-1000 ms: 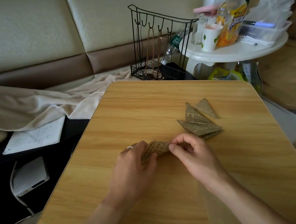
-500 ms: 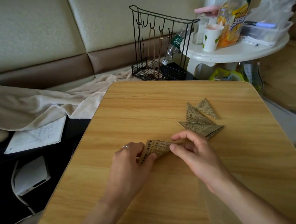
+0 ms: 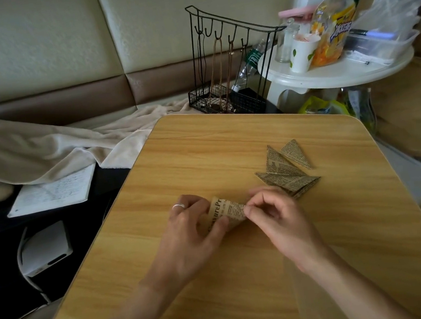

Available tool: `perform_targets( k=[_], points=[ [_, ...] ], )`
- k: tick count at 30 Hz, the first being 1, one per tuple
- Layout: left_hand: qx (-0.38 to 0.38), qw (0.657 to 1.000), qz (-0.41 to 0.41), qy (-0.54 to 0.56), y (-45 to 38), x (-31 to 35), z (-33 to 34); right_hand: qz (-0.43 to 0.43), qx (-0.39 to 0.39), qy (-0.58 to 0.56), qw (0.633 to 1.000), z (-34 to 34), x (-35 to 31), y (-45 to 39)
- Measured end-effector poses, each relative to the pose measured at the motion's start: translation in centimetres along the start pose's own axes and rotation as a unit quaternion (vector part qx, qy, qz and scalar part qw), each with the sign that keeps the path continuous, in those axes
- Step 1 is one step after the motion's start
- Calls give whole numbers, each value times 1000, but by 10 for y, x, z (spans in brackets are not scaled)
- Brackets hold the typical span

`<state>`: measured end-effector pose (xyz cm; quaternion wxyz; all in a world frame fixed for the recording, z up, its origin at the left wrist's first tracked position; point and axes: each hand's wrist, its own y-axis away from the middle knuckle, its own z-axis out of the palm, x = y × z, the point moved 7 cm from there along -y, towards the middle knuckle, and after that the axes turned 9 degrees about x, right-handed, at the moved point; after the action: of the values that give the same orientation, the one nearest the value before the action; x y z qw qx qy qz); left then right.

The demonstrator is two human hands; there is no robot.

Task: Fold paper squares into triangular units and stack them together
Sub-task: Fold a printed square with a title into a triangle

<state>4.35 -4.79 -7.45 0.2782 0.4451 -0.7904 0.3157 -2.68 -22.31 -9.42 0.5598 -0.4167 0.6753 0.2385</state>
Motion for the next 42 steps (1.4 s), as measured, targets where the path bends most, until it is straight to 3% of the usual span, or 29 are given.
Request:
perform_targets(
  k=[3, 7, 21, 25, 28, 32, 38, 42],
  points=[
    [-18, 997, -49, 49, -2, -6, 0, -40, 28, -24, 999, -4, -3, 0],
    [-33, 988, -107, 106, -1, -9, 3, -25, 58, -69, 996, -6, 3, -2],
    [-62, 940, -190, 277, -6, -15, 2, -97, 47, -137, 985, -7, -10, -3],
    [-40, 926, -211, 312, -6, -18, 2, -60, 28, -148, 987, -3, -1, -3],
    [-12, 915, -224, 336, -8, -21, 0, 26, -9, -182, 983, 4, 8, -2],
    [-16, 928, -215, 303, -8, -22, 1, 114, -46, -258, 958, 14, 13, 2],
    [-82, 929, -207, 295, -2, -19, 9, 116, -2, -194, 974, 7, 18, -1],
    [-53, 930, -211, 297, -3, -20, 7, 99, -4, -172, 980, 6, 16, 0]
  ],
)
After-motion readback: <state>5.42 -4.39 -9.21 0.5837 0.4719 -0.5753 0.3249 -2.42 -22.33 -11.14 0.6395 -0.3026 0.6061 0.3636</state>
